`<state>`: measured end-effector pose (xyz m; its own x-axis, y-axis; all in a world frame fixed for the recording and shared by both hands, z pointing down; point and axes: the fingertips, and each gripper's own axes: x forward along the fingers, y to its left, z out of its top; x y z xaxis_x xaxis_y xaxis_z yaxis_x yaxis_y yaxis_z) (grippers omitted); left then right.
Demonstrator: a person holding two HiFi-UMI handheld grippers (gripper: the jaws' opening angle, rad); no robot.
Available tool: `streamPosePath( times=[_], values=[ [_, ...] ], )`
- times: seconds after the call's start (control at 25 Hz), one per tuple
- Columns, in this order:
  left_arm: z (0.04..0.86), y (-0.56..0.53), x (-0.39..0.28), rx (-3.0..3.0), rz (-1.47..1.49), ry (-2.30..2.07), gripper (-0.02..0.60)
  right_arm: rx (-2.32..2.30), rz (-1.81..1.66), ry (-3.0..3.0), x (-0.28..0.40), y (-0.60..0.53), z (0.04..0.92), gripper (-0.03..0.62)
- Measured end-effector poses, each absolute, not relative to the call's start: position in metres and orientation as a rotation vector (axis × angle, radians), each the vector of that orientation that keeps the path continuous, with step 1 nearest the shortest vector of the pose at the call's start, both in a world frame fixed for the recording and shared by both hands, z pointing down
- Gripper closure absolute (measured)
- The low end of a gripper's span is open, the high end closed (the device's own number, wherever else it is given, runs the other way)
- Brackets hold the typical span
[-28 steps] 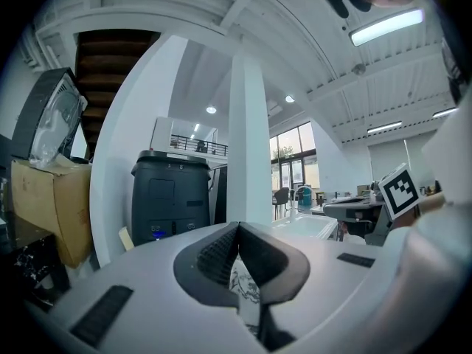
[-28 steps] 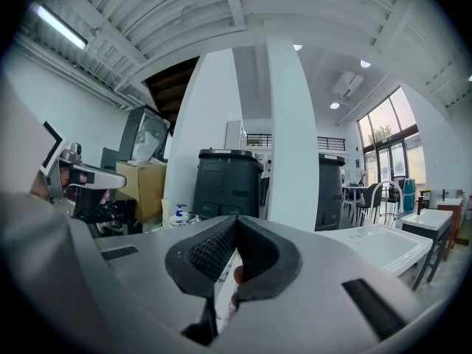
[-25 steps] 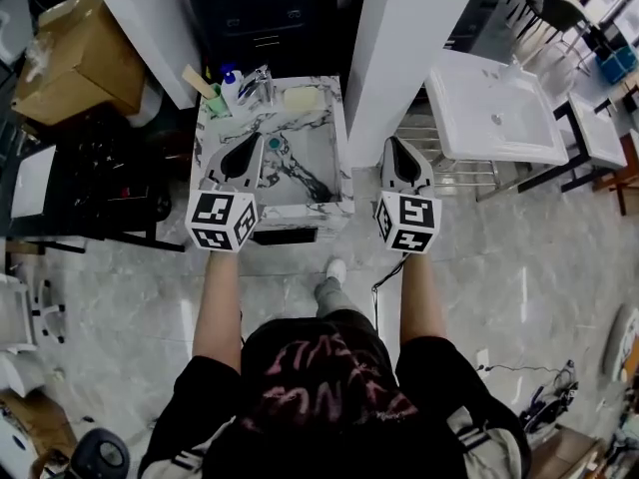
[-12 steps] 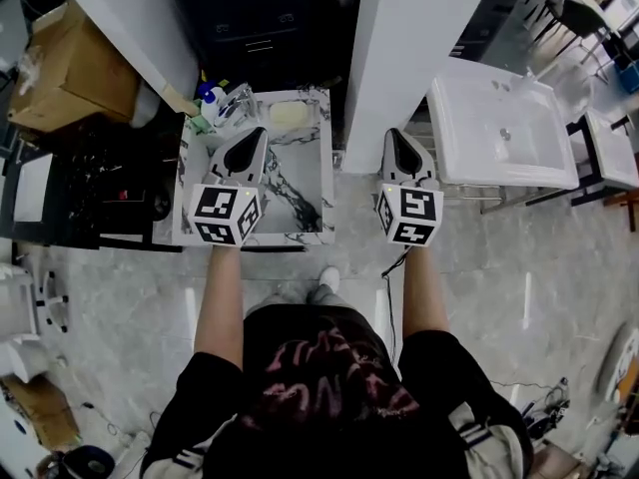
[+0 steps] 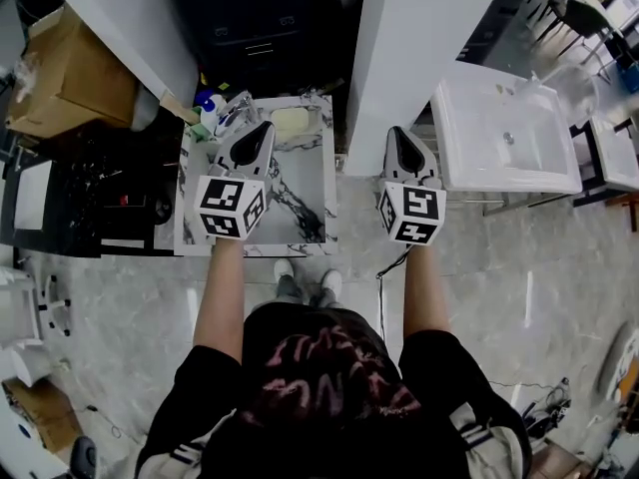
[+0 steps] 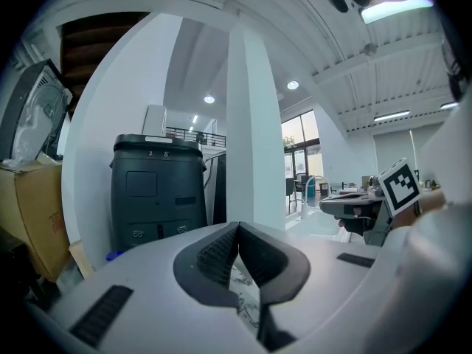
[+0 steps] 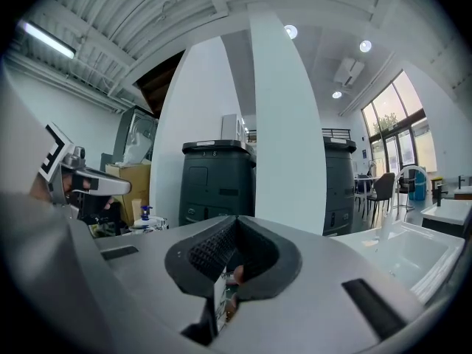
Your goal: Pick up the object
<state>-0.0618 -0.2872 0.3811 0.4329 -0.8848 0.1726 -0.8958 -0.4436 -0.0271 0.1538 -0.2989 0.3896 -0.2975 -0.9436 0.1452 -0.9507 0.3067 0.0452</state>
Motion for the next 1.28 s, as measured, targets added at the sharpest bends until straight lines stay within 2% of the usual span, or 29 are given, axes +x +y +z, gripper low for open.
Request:
streamPosePath(
  times=[0.52, 1.08, 1.12, 1.16, 1.2, 1.28],
  values=[
    [0.42, -0.333, -0.067, 2.609, 0.294, -1.487, 0.58, 1.798, 0.074, -2.367, 0.135, -0.328, 0.401, 0.579],
    [0.52, -0.383, -0.037, 2.577, 0.527, -1.264, 0.577, 1.807, 0.118, -2.296, 0.15, -0.356, 0.437, 0.579],
    [0.527, -0.387, -0.034, 2.576, 0.546, -1.245, 0.573, 1.806, 0.125, -2.288, 0.152, -0.357, 0.441, 0.579],
    [0.535, -0.391, -0.031, 2.57, 0.565, -1.225, 0.541, 1.806, 0.131, -2.28, 0.154, -0.359, 0.445, 0.579],
    [0.543, -0.395, -0.029, 2.56, 0.584, -1.206, 0.474, 1.806, 0.137, -2.273, 0.156, -0.361, 0.449, 0.579],
    [0.561, -0.402, -0.026, 2.54, 0.634, -1.183, 0.451, 1.806, 0.15, -2.258, 0.162, -0.364, 0.457, 0.579]
  ],
)
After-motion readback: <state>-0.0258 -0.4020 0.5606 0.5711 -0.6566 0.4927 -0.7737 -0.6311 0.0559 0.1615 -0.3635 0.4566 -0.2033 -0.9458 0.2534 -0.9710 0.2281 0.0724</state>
